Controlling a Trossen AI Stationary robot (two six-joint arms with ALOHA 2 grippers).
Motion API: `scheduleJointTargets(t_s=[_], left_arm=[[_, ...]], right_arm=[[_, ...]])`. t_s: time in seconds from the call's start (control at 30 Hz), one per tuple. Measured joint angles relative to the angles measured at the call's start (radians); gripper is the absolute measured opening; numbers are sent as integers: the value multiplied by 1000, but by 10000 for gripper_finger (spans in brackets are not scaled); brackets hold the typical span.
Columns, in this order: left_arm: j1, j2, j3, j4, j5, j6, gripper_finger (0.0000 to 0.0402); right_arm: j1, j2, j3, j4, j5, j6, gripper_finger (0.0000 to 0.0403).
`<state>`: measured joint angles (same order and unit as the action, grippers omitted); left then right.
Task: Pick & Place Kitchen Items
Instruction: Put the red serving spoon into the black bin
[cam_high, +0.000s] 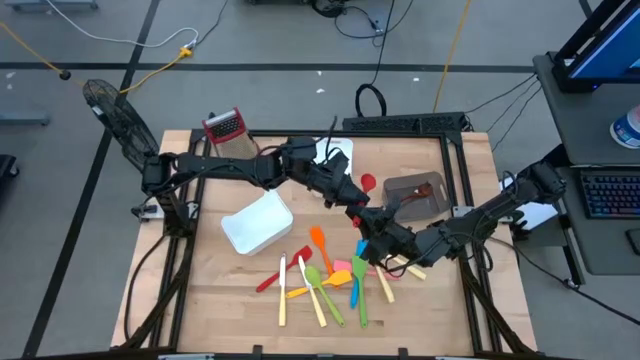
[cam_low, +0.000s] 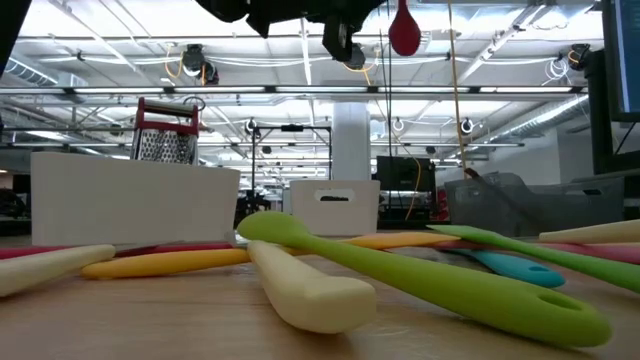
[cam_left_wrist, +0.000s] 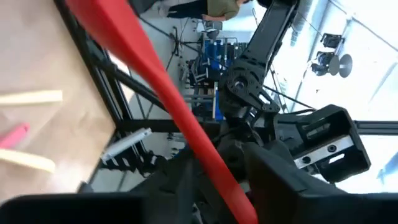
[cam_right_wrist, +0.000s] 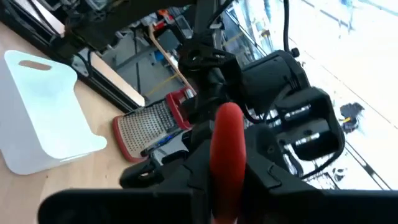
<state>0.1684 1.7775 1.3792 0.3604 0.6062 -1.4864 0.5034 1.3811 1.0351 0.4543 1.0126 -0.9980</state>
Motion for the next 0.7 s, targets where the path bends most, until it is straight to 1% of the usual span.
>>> scheduleJointTargets(t_s=[0.1,0.17,0.23,0.3,0.4,0.53,0.63,0.7], left_arm=[[11,0,0,9,0,37,197],[26,-1,0,14,27,70,228],[50,-2,0,15,68,82,255],[80,-4,0,19,79,105,275],[132,-10,0,15,81,151,297],[200,-16,1,25,81,213,314],[237,-26,1,39,89,238,323],[249,-37,1,46,92,252,327]], right_arm=[[0,2,0,-18,36,5,33],[0,2,0,-21,44,3,32],[1,2,0,-22,58,2,32],[1,2,0,-40,87,2,32],[2,2,-1,-92,144,18,32],[1,2,-1,-174,206,80,32],[-5,2,-1,-259,252,163,32],[-15,2,-1,-331,274,248,32]])
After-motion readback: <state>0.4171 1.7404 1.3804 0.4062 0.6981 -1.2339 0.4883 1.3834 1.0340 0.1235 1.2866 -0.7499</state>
